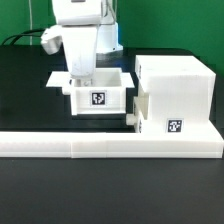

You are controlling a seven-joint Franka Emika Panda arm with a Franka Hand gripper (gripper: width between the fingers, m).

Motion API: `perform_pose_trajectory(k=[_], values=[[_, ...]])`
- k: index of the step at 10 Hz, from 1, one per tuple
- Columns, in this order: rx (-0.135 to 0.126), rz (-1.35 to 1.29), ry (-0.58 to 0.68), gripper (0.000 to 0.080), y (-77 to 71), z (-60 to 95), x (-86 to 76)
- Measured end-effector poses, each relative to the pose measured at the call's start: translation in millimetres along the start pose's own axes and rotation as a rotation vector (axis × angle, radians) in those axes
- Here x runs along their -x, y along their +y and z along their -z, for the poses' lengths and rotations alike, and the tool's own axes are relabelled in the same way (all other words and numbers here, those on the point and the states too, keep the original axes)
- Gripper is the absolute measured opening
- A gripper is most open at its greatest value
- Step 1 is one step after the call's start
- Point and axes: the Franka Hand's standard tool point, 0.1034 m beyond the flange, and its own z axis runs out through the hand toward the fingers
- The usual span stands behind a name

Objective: Assemble drawer

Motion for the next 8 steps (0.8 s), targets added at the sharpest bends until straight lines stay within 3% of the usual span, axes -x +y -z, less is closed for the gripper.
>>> perform_pose_trajectory(k=[5,8], values=[[-0.006,0.029,-0.001,0.0045,-1.1,-1.1,2.1],[0.031,0.058,0.003,0.0045,7.3,2.0,0.1]])
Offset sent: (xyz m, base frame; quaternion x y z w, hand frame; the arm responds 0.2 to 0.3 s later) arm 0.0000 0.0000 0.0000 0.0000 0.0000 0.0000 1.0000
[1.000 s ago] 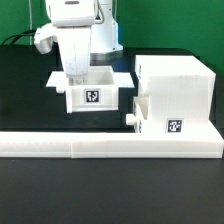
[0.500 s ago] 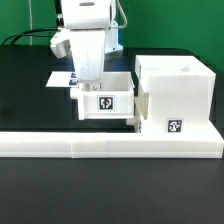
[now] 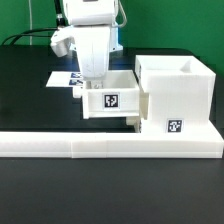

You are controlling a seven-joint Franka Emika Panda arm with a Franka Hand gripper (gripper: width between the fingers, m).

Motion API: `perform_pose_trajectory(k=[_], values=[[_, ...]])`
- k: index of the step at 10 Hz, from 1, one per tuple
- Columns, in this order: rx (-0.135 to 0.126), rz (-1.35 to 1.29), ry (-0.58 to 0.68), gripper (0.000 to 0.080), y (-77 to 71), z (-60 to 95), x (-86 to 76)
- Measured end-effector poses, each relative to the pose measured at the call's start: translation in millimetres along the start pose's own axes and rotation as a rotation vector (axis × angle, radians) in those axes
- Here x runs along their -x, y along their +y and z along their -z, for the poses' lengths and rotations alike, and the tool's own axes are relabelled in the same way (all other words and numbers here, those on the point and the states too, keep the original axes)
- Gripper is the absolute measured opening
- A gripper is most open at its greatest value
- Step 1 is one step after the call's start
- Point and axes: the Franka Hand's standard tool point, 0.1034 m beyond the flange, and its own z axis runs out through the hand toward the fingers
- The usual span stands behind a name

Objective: Assemble drawer

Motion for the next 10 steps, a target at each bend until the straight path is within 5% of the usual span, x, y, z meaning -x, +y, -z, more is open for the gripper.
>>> perform_pose_trajectory(k=[10], values=[[-0.010,0.008,0.005,0.0045,7.3,-5.0,-9.7]])
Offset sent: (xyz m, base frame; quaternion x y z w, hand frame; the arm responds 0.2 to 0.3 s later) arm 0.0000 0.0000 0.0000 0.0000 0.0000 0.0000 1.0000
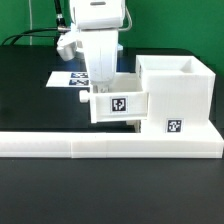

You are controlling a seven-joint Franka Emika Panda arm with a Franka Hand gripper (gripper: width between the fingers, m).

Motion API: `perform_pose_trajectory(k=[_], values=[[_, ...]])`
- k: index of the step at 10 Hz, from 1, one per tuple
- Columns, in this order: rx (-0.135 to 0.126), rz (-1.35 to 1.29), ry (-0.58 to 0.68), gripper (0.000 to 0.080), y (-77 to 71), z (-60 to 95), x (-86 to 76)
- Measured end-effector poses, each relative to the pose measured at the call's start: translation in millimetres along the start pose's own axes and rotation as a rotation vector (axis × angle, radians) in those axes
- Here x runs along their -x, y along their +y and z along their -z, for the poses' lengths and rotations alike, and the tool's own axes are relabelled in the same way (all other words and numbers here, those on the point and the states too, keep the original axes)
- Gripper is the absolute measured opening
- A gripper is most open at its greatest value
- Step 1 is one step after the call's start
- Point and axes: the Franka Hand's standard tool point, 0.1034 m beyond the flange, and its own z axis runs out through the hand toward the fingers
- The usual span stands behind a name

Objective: Assemble drawer

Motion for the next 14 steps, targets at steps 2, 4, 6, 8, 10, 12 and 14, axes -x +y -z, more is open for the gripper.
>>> perform_pose_trajectory(k=[2,4,6,8,10,12,14], values=[[0.005,-0.008,0.003,0.0045,2.2,-1.1,-4.5],[0.004,-0.013,0.003,0.0045,1.7,-1.6,-5.2],[0.005,-0.012,0.003,0.0045,1.6,-1.7,-5.4],[0.018,-0.002,0.002,0.0045,0.6,-2.2,-10.0],[0.025,-0.048,-0.002,0.0045,0.4,-2.7,-12.0],[0.003,-0.088,0.002,0.0045,-1.7,-4.2,-10.4],[0.007,-0.081,0.000,0.0045,-1.8,-4.2,-10.6]])
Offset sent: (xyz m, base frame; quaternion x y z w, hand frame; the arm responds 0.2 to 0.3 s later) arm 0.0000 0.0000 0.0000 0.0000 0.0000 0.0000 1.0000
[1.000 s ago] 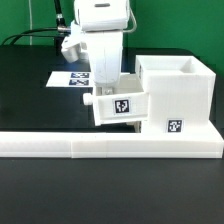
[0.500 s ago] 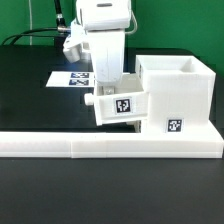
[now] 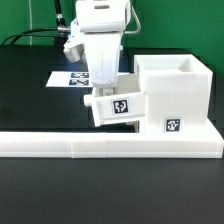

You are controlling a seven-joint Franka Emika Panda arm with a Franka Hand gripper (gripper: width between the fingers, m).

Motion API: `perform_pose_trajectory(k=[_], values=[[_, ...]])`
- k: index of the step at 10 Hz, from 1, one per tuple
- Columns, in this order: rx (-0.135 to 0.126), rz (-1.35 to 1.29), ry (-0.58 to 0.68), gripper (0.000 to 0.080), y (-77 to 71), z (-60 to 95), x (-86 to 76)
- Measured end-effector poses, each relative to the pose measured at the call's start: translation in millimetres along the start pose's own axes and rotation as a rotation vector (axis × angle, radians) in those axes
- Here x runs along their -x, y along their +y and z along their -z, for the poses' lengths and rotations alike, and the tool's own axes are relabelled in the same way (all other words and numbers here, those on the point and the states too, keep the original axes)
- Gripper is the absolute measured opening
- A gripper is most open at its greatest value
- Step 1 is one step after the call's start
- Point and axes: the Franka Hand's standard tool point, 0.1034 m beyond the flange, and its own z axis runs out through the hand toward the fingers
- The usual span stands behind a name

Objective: Assemble drawer

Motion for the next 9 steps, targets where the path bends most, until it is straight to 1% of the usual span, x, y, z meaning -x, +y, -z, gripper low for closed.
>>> perform_pose_trajectory(k=[3,5,7,9], values=[[0.011,0.004,-0.003,0.0045,0.4,1.8,-5.0],[0.008,0.026,-0.021,0.0045,-0.4,2.8,-7.3],[-0.007,0.048,-0.040,0.0047,0.7,3.8,-6.2],[-0.006,0.042,-0.039,0.0047,1.1,3.9,-4.3]])
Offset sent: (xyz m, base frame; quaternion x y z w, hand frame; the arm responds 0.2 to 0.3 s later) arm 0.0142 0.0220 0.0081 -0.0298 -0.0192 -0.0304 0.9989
